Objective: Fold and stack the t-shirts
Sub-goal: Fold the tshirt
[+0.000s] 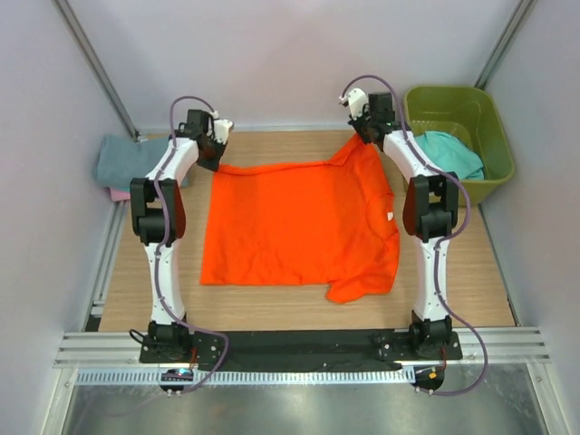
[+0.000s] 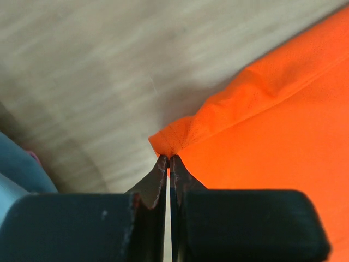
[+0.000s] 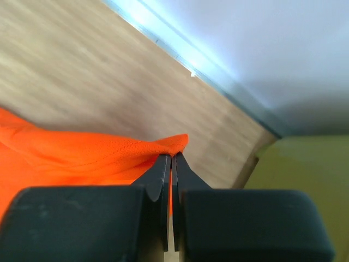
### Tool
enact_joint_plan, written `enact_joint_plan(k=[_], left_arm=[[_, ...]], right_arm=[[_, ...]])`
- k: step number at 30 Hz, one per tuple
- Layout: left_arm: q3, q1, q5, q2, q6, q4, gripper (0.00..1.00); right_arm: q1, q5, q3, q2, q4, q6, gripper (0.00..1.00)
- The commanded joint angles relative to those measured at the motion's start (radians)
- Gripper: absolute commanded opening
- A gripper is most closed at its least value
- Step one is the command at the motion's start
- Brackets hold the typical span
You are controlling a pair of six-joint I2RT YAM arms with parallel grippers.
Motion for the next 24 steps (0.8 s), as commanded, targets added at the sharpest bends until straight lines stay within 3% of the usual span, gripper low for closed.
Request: enact_joint_plan(k=[1,14,21,24], left_arm=[[0.148,0.004,-0.009,0.051,0.014,0.025,0.00],[0.200,0.009,-0.058,0.119,-0.055,0.094,0.00],[0.060,0.011,-0.044,-0.023,-0.029,0.094,0.00],[-0.023,0.009,-0.026,-0.115,-0.022,0.089,0.00]], right_arm=[[-0.005,0.012,0.152,0.042,0.046,-0.040,0.01],[-0.003,0.046,0.052,0.057,0.106,0.039,0.01],[-0.020,0.041,-0.089,-0.095,0.083,0.049,0.01],[-0.020,0.034,-0.251,-0.257,0.083,0.072,0.01]])
